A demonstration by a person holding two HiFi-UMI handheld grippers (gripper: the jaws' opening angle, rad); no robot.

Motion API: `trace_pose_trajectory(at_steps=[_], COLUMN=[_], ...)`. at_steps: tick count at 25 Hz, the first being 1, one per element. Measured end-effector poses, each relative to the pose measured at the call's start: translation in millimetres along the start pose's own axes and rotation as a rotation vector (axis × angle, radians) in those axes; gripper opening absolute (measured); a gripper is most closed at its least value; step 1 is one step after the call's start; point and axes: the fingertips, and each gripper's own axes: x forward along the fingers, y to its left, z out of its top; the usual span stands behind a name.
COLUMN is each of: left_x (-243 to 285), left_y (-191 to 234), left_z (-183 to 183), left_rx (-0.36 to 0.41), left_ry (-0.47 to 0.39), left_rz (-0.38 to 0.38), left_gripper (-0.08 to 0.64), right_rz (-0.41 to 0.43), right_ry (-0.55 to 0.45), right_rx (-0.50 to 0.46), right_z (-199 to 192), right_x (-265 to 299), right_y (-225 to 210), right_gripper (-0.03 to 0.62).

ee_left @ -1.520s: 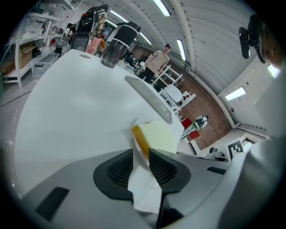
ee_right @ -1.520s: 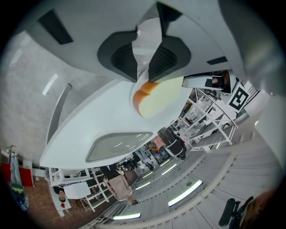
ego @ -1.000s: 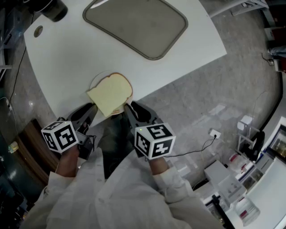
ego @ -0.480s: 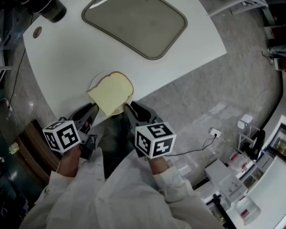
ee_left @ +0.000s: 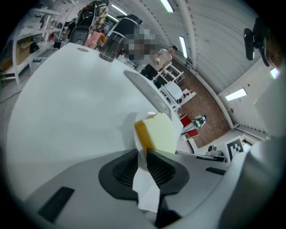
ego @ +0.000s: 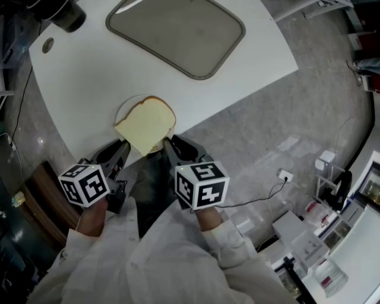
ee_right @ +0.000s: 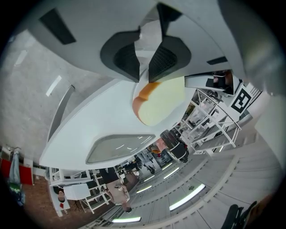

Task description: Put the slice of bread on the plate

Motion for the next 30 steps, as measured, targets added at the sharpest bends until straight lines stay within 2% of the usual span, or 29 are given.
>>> trace_pose_trajectory(at_steps=[13, 25, 30], left_x=[3, -3, -5], left_y=[1, -3, -4], left_z=[-4, 6, 12], left_rx=[-0.073, -0.048, -0.013], left_ry=[0.02, 0.011, 0.019], left_rz=[-0.042, -0.09, -0.102], left_gripper=[0.067, 0.067, 0.067], right_rz=[0.012, 0.016, -0.004], right_ry=[-0.012, -0.065, -0.087], right_rx=[0.035, 0.079, 0.098], right_z=[5, 15, 16], right_x=[-3, -7, -11], right_y=[0, 7, 11], right_gripper=[0.066, 0.066, 0.065])
